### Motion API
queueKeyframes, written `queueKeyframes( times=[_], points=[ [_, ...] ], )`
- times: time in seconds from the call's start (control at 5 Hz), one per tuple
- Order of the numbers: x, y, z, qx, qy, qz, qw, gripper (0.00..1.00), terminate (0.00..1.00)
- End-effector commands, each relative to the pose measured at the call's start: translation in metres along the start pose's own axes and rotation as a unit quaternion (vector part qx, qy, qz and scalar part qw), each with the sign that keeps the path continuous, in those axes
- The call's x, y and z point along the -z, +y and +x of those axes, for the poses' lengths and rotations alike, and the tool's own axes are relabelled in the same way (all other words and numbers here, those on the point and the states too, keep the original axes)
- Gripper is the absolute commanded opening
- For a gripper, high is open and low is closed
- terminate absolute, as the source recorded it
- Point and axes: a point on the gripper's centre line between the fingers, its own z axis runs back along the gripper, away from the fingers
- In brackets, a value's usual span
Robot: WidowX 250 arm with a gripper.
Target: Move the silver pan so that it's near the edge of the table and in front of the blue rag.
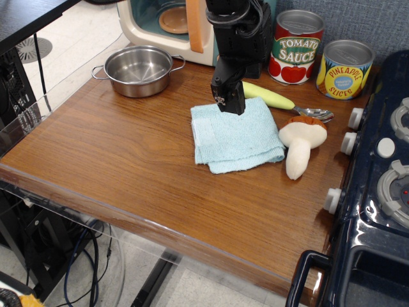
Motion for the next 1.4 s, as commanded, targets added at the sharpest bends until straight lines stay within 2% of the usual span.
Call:
queueKeyframes(
  times=[0.0,0.2,0.4,0.6,0.8,1.2],
  points=[
    [0.0,0.0,0.0,0.0,0.0,0.0,1.0,1.0,0.0],
    [-0.008,0.0,-0.025,-0.033,0.035,0.018,0.9987,1.0,0.0],
    [-0.017,0.004,-0.041,-0.058,0.057,0.037,0.996,1.0,0.0],
    [-0.028,0.007,-0.062,-0.094,0.09,0.045,0.9905,1.0,0.0],
    [-0.027,0.016,-0.09,-0.147,0.117,0.054,0.9807,1.0,0.0],
    [-0.012,0.024,-0.142,-0.222,0.166,0.052,0.9594,1.0,0.0]
  ],
)
